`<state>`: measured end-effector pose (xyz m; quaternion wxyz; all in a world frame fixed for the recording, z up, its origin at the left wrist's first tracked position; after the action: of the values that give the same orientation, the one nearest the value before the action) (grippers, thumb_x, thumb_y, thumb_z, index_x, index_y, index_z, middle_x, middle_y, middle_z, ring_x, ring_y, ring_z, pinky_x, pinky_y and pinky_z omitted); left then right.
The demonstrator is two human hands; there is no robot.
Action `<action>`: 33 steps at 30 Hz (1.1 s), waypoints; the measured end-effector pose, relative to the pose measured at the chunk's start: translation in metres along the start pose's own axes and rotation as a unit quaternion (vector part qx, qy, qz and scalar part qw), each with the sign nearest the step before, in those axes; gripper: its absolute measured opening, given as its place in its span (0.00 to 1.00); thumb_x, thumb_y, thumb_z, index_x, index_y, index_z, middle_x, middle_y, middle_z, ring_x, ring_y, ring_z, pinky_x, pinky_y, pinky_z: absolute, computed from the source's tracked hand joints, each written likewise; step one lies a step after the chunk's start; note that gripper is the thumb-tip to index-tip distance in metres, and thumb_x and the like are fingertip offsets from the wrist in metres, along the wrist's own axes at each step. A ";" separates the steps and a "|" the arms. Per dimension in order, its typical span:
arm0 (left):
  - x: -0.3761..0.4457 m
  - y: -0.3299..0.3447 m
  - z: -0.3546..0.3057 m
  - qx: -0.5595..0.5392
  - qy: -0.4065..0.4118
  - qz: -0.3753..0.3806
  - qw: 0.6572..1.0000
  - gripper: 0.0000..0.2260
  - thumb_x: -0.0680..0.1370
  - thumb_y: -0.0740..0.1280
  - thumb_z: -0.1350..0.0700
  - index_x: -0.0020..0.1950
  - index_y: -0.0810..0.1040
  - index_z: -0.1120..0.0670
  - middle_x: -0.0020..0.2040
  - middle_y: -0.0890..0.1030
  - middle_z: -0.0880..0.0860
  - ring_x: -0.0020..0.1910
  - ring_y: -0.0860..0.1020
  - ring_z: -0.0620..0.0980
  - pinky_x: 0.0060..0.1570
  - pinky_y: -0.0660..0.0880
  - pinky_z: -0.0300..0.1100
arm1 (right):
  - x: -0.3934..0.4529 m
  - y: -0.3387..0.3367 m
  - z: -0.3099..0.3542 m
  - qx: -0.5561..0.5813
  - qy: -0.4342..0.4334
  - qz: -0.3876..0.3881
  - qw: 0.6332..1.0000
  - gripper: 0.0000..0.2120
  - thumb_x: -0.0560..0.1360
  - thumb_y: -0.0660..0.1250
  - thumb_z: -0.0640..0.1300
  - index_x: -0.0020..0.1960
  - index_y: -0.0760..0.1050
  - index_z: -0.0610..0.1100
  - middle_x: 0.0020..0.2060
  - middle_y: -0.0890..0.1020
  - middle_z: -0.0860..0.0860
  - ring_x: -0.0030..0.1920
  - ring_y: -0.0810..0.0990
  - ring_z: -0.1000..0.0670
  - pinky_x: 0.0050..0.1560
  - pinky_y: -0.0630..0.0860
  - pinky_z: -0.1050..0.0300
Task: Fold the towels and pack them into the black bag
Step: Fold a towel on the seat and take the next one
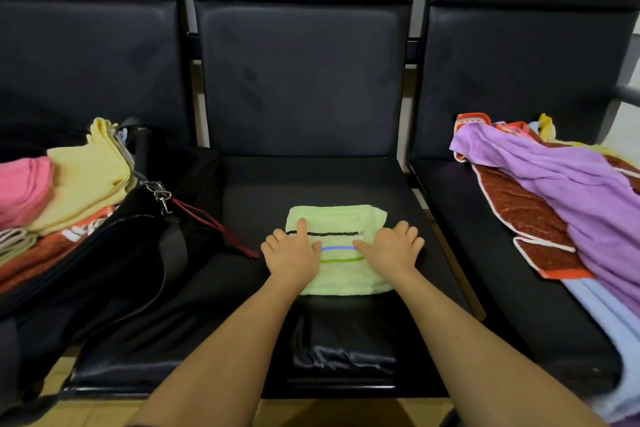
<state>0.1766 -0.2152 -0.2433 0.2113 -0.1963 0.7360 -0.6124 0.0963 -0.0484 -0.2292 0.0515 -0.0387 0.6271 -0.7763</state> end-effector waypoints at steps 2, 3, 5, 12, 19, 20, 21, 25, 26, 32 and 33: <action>0.000 0.001 0.000 0.009 0.016 -0.004 1.000 0.22 0.82 0.53 0.46 0.74 0.53 0.48 0.63 0.70 0.61 0.60 0.70 0.59 0.61 0.63 0.50 | 0.000 0.001 0.005 0.032 -0.021 -0.002 0.999 0.21 0.75 0.63 0.61 0.52 0.76 0.43 0.61 0.69 0.45 0.63 0.65 0.44 0.65 0.59 0.49; 0.000 0.002 0.000 -0.013 0.024 0.003 1.000 0.21 0.82 0.54 0.48 0.74 0.54 0.49 0.62 0.70 0.60 0.58 0.72 0.59 0.60 0.64 0.50 | -0.001 -0.002 0.008 0.037 -0.040 -0.015 0.998 0.20 0.76 0.63 0.60 0.53 0.76 0.43 0.60 0.70 0.46 0.62 0.66 0.44 0.65 0.60 0.49; -0.002 -0.001 0.000 -0.064 0.036 0.010 0.997 0.19 0.82 0.55 0.54 0.72 0.56 0.51 0.61 0.69 0.59 0.52 0.76 0.57 0.56 0.68 0.48 | -0.004 -0.009 0.014 0.067 -0.072 -0.027 0.995 0.19 0.78 0.61 0.57 0.55 0.74 0.41 0.56 0.74 0.46 0.59 0.71 0.44 0.61 0.64 0.50; -0.018 -0.049 0.013 -0.079 0.053 -0.074 0.993 0.19 0.80 0.56 0.60 0.71 0.60 0.53 0.60 0.66 0.58 0.44 0.76 0.55 0.42 0.70 0.46 | -0.022 -0.037 0.048 0.290 -0.126 -0.030 0.948 0.13 0.78 0.63 0.45 0.59 0.66 0.41 0.50 0.77 0.45 0.49 0.78 0.45 0.45 0.75 0.50; -0.040 -0.129 0.052 -0.015 0.047 -0.189 0.981 0.19 0.78 0.58 0.65 0.67 0.62 0.55 0.60 0.67 0.57 0.52 0.72 0.55 0.39 0.68 0.43 | -0.043 -0.072 0.101 0.378 -0.188 -0.085 0.903 0.09 0.76 0.64 0.39 0.55 0.69 0.40 0.51 0.75 0.47 0.51 0.75 0.49 0.47 0.70 0.56; -0.042 -0.140 0.061 -0.007 0.046 -0.204 0.978 0.19 0.78 0.58 0.65 0.68 0.62 0.54 0.60 0.67 0.57 0.53 0.72 0.55 0.38 0.67 0.43 | -0.046 -0.078 0.114 0.379 -0.204 -0.088 0.898 0.10 0.76 0.64 0.39 0.56 0.69 0.41 0.51 0.75 0.48 0.51 0.75 0.49 0.48 0.70 0.57; -0.043 -0.152 0.071 -0.002 0.045 -0.218 0.975 0.20 0.78 0.58 0.65 0.68 0.62 0.54 0.60 0.67 0.57 0.53 0.72 0.56 0.38 0.67 0.43 | -0.050 -0.084 0.128 0.383 -0.221 -0.090 0.892 0.10 0.76 0.64 0.39 0.56 0.70 0.41 0.52 0.75 0.48 0.52 0.74 0.49 0.48 0.69 0.58; -0.042 -0.196 0.115 0.000 0.032 -0.268 0.963 0.17 0.78 0.57 0.65 0.67 0.63 0.55 0.59 0.68 0.57 0.52 0.72 0.57 0.38 0.67 0.45 | -0.065 -0.114 0.185 0.422 -0.262 -0.109 0.861 0.09 0.75 0.65 0.38 0.55 0.71 0.40 0.51 0.75 0.47 0.51 0.74 0.49 0.48 0.67 0.61; -0.040 -0.205 0.128 0.000 0.025 -0.278 0.960 0.17 0.78 0.57 0.65 0.66 0.63 0.55 0.58 0.68 0.57 0.53 0.72 0.58 0.37 0.67 0.45 | -0.068 -0.120 0.199 0.436 -0.267 -0.110 0.852 0.09 0.75 0.65 0.37 0.55 0.71 0.40 0.51 0.76 0.46 0.50 0.74 0.50 0.48 0.67 0.61; -0.014 -0.232 0.211 -0.026 -0.014 -0.314 0.949 0.22 0.76 0.58 0.68 0.68 0.62 0.53 0.57 0.67 0.56 0.51 0.71 0.56 0.34 0.66 0.44 | -0.079 -0.120 0.288 0.499 -0.276 -0.079 0.818 0.07 0.76 0.64 0.37 0.53 0.70 0.42 0.51 0.77 0.46 0.51 0.75 0.49 0.50 0.70 0.59; -0.009 -0.234 0.226 -0.028 -0.022 -0.322 0.946 0.22 0.76 0.58 0.68 0.68 0.62 0.52 0.57 0.67 0.56 0.48 0.71 0.56 0.34 0.66 0.44 | -0.080 -0.117 0.304 0.507 -0.280 -0.073 0.812 0.07 0.76 0.64 0.37 0.52 0.70 0.43 0.51 0.77 0.47 0.52 0.76 0.49 0.50 0.71 0.59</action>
<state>0.3161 -0.4359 -0.0491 0.0134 -0.4417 0.6462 -0.6223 0.2096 -0.3082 -0.0505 0.1802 -0.2685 0.0983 -0.9411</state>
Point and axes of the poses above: each hand's wrist, its own x-axis towards the middle knuckle, its own y-axis out of the palm, z = x × y, the point moved 7 cm from there along x, towards the middle knuckle
